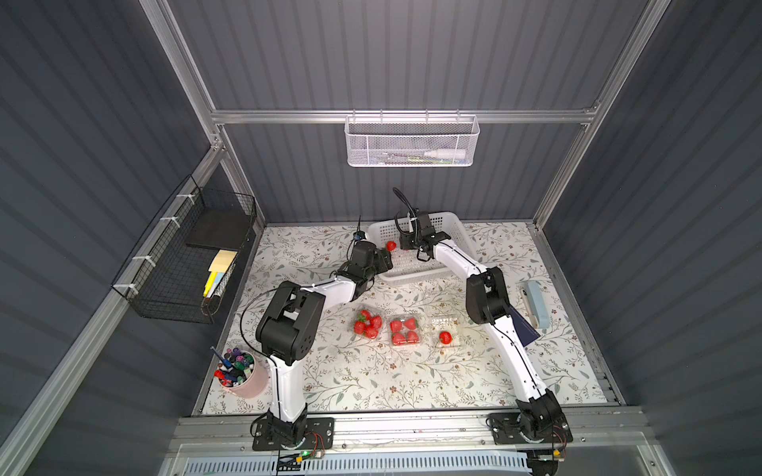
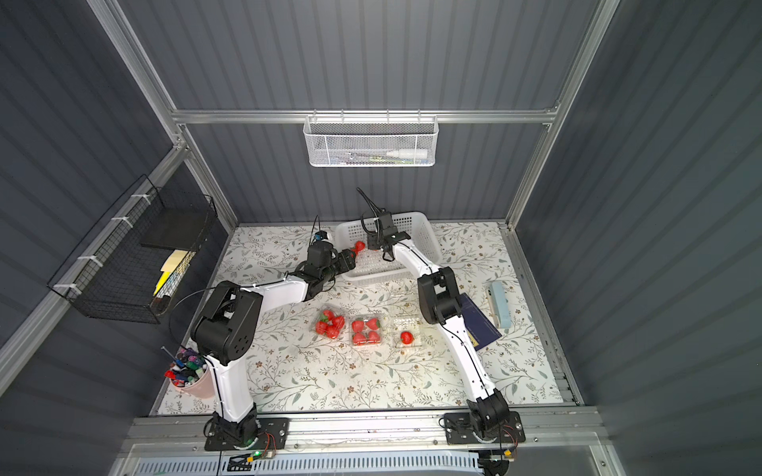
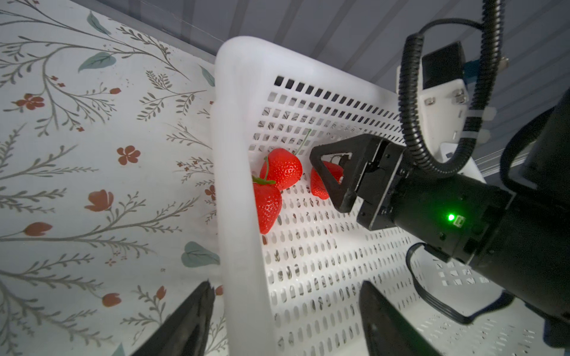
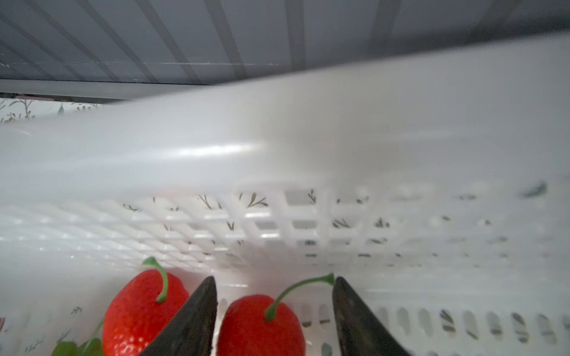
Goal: Pack strawberries into containers
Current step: Pick up the strawberry from the basket.
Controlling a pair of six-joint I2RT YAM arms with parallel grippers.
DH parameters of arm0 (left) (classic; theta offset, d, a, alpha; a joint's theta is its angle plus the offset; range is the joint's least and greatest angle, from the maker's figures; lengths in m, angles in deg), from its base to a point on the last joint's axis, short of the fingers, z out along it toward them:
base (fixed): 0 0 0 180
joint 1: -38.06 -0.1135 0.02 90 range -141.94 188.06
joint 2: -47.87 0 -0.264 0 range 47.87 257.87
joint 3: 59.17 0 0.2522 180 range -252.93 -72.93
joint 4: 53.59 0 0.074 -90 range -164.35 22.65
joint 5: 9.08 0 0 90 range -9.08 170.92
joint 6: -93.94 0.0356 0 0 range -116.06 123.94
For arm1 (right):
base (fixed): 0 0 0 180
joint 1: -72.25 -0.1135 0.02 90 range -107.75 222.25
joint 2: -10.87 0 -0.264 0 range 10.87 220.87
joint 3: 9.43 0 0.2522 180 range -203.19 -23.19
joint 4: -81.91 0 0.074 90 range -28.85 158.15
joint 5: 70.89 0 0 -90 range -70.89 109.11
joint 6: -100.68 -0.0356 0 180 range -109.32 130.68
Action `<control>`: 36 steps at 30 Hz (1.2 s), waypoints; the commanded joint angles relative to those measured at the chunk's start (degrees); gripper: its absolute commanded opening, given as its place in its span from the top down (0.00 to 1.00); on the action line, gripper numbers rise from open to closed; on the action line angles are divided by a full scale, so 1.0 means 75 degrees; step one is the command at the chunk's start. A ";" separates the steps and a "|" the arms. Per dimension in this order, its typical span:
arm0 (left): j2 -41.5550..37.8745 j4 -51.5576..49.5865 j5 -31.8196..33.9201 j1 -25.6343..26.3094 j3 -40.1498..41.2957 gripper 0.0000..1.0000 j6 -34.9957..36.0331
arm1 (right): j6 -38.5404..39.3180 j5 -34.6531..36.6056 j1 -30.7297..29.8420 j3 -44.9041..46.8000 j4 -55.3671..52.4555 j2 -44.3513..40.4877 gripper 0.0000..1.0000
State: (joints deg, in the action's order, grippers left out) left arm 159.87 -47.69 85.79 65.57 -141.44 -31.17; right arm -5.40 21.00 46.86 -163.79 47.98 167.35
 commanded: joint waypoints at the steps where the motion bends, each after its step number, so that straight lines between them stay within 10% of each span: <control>1: -0.0063 -0.0077 -0.0133 0.0082 0.0038 0.24 -0.0041 | -0.0133 0.0130 -0.0008 -0.0030 -0.0563 -0.0065 0.39; 14: -0.0237 -0.0122 0.0006 0.0115 0.0109 0.24 0.0029 | -0.0268 0.0019 -0.0002 0.1064 -0.0014 -0.0786 0.74; 24: -0.1068 -0.0112 0.0195 0.0118 0.0322 0.22 0.0147 | -0.0166 0.0056 -0.0014 0.5019 0.1793 -0.4595 0.85; 36: -0.1581 -0.0299 0.0623 0.0106 0.0556 0.22 0.0122 | -0.0935 0.0932 -0.0691 0.9736 -0.0094 -0.9146 0.86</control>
State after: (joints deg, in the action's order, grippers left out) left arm 149.67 -48.74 89.39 66.16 -138.20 -31.10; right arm -10.08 24.97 43.74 -97.41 55.79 101.48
